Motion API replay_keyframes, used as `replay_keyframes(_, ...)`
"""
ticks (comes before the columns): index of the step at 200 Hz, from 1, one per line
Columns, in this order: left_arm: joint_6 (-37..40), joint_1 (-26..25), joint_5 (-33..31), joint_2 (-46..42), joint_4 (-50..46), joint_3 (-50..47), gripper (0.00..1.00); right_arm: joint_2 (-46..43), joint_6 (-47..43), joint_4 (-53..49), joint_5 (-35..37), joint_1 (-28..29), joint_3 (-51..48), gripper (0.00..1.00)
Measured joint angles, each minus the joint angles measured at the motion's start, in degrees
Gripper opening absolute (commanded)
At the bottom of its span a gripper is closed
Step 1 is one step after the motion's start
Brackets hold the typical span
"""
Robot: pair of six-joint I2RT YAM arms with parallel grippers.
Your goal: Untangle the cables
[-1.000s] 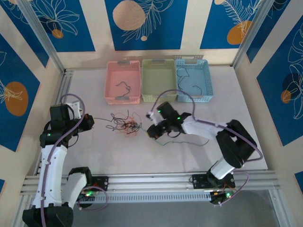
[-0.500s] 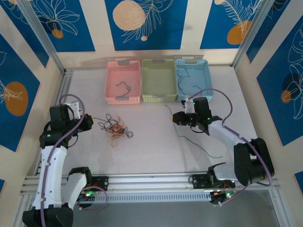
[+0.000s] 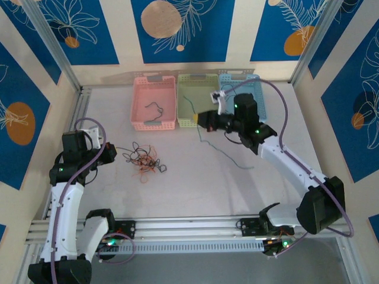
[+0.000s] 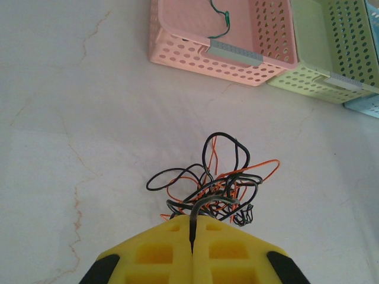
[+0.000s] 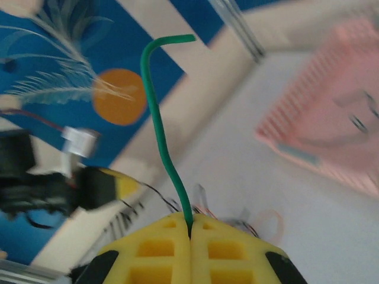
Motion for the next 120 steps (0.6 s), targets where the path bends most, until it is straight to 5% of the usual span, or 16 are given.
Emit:
replay_keyframes(66, 0.0, 0.0, 0.5, 0.4, 0.1, 0.0, 0.00, 16.6, 10.8, 8.3, -1.0, 2.0, 10.6, 0.00)
replay_keyframes(120, 0.0, 0.0, 0.9, 0.5, 0.4, -0.4, 0.00, 34.0, 19.2, 16.2, -0.8, 3.2, 29.2, 0.00)
